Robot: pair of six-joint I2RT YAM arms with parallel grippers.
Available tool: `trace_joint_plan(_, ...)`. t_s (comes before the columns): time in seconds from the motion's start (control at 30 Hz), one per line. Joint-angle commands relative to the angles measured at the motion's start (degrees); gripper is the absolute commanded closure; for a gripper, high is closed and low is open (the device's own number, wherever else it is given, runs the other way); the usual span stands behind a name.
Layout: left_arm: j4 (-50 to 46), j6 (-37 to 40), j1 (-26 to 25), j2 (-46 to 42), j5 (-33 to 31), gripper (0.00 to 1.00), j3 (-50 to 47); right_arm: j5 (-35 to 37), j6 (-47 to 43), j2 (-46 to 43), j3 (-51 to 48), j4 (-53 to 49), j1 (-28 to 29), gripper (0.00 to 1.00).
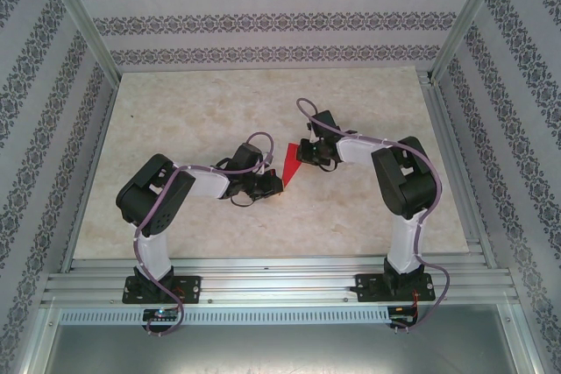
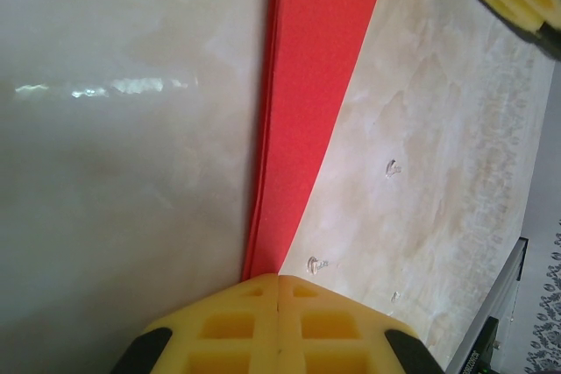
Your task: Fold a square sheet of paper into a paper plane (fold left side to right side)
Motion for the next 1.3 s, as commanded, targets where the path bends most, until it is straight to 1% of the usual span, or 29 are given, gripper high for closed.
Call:
trace_joint_plan(0.0,-11.51,-0.52,-1.08,4.54,-2.92,1.0,-4.34,4.1,-2.29,2.16,2.44,-0.96,-2.89,0.83)
trace_joint_plan(0.5,-10.95,-0.61,-1.09,4.16,-2.62,1.0,-4.95,4.75,-5.17,8.76,12.3,-7.7,-7.12,0.83)
trace_joint_plan(0.8,-10.18,-0.97,-1.08,3.33,-2.48,1.0,-5.68,4.81,-5.81,9.03,15.68,-9.28,-9.88,0.82)
trace_joint_plan(1.0,-8.33,-1.65,-1.08,3.06,-1.73,1.0,-6.59,4.8,-6.57,4.26,15.59,-10.38,-11.09,0.81)
trace_joint_plan(1.23,-3.95,-2.57,-1.09,2.88,0.39,1.0,-7.62,1.93,-3.39,-7.16,4.34,-6.56,-11.01,0.79)
trace_joint_plan(1.27,-3.22,-2.71,-1.08,2.65,1.0,1.0,-7.47,1.69,-2.58,-8.9,2.67,-6.17,-10.93,0.77)
